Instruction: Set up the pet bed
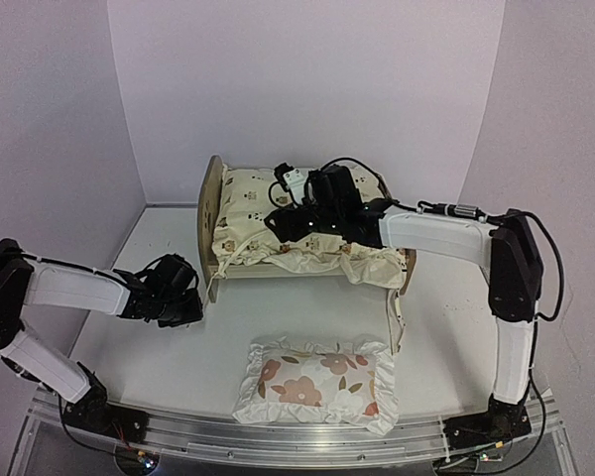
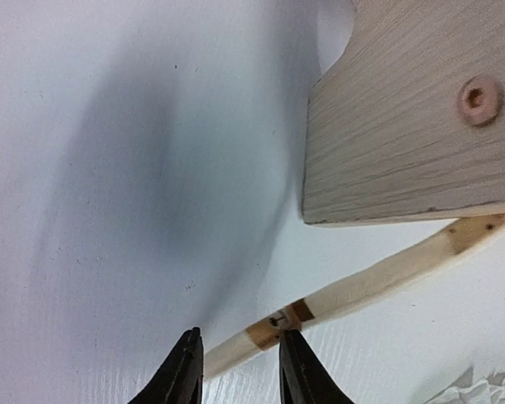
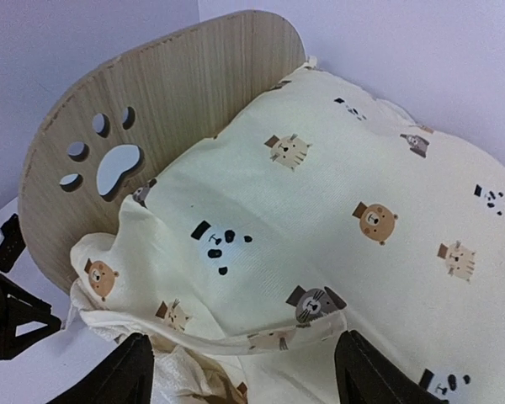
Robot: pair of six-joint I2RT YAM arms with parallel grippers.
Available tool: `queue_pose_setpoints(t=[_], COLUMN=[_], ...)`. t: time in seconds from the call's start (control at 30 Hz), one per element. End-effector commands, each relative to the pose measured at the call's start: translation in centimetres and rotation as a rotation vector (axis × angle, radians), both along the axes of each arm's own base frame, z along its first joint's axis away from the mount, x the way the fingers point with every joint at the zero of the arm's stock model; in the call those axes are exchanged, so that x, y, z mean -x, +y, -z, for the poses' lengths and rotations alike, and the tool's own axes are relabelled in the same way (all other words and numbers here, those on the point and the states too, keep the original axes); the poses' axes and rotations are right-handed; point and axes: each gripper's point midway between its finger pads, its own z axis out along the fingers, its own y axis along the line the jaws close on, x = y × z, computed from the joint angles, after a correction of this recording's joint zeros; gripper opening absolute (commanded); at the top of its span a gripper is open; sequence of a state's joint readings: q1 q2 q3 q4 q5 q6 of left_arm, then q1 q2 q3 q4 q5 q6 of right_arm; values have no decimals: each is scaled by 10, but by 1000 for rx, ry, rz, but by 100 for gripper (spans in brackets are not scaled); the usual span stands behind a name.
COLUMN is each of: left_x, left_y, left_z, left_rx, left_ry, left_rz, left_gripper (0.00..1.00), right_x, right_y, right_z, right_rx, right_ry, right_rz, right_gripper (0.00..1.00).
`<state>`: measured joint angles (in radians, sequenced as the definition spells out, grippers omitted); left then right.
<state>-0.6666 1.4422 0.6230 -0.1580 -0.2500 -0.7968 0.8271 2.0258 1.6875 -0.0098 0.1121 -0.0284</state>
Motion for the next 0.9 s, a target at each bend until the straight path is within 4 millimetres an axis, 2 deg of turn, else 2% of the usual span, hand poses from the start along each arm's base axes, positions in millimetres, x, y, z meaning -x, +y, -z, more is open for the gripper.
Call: queue_pose_setpoints(t=[0.0, 0.1, 0.2, 0.27, 0.47, 0.57, 0.7, 0.87], left_x=[-11, -11, -12, -13, -15, -14, -12, -7], left_y=[3, 9, 17, 22, 29, 28, 20, 13], left_z=[-49, -73, -99, -115, -147, -157, -166, -162], left_rx=[10, 7, -9, -23, -43, -30, 9, 31], left_ry=[-89, -129, -183, -217, -288, -315, -342, -340], left_rz=[-15, -26, -39, -49, -51, -31, 21, 69], left_gripper=[38, 47, 61, 70, 92, 97, 99, 99], right_x=[21, 29, 40, 48, 68, 84, 102, 124], right_y=[-13, -27, -51, -67, -119, -140, -172, -209], right_z=[-70, -73, -72, -73, -55, -45, -27, 1], right_rx=[-133, -142, -126, -121, -71, -38, -27, -16], right_ry=[-62, -31, -5, -8, 5, 23, 47, 84], right_rz=[-16, 19, 74, 102, 226, 238, 300, 376], right_gripper=[80, 90, 98, 98, 98, 98, 98, 98])
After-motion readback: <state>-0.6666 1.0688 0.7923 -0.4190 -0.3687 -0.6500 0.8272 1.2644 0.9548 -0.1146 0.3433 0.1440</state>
